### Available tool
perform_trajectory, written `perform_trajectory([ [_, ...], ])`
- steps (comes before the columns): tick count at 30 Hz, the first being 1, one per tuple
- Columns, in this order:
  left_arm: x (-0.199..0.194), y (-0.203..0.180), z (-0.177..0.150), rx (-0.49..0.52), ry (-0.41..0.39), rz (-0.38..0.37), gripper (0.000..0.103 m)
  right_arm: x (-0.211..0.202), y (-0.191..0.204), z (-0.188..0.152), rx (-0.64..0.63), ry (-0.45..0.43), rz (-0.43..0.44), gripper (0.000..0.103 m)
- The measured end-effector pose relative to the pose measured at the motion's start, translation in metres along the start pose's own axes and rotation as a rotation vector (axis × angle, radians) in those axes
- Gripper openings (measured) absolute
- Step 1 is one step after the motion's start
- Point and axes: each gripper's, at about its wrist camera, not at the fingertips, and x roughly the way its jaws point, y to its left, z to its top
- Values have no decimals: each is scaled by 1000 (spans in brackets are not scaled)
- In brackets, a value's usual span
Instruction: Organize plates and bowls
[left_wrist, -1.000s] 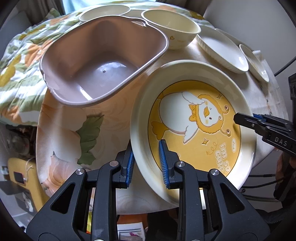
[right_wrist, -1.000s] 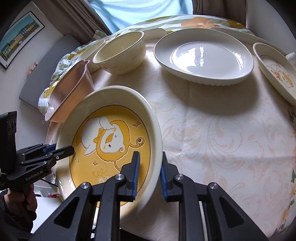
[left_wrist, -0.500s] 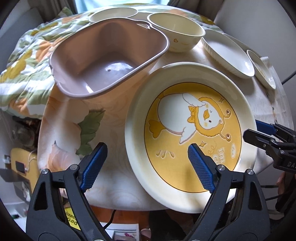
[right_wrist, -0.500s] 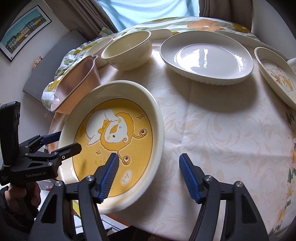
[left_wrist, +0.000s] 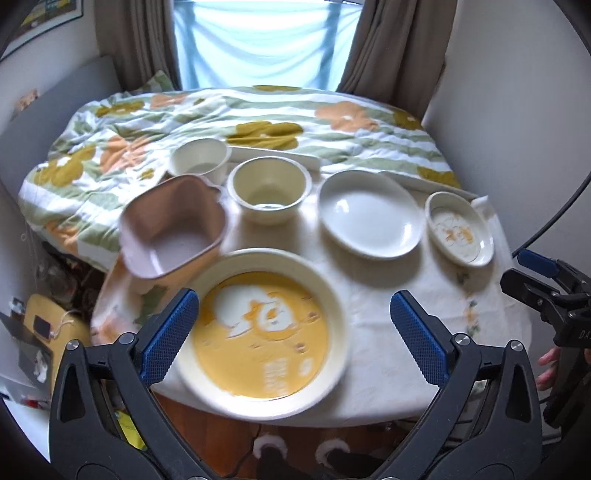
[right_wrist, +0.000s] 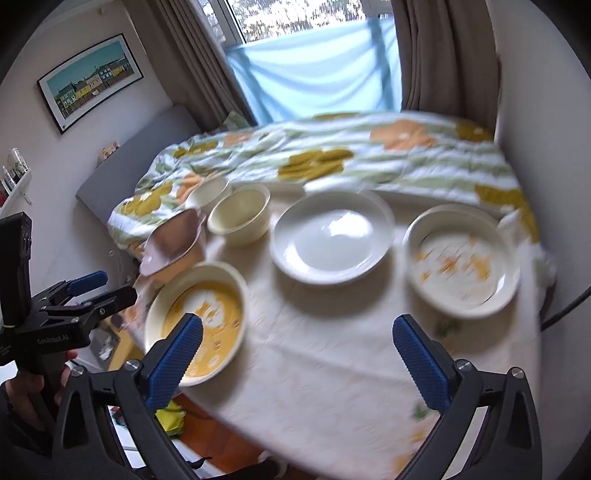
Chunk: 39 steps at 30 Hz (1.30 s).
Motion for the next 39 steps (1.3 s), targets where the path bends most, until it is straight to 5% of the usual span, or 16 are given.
perform_trajectory([
  [4,5,-29,22,-48,-24,-32,103,2,-23,23,-54,59,-54,102],
  [12,56,-47,51,-119,56,-40,103,29,-62,64,-13,83,-42,102],
  [24,177,-22,66,-220,241,-83,97,171,-96,106,-153,297,69,100],
  [28,207,-16,62,-245,316,-83,77,205,-98,104,-208,377,97,81],
  [39,236,-16,59,-239,374,-85,45,237,-103,100,-276,463,161,34],
])
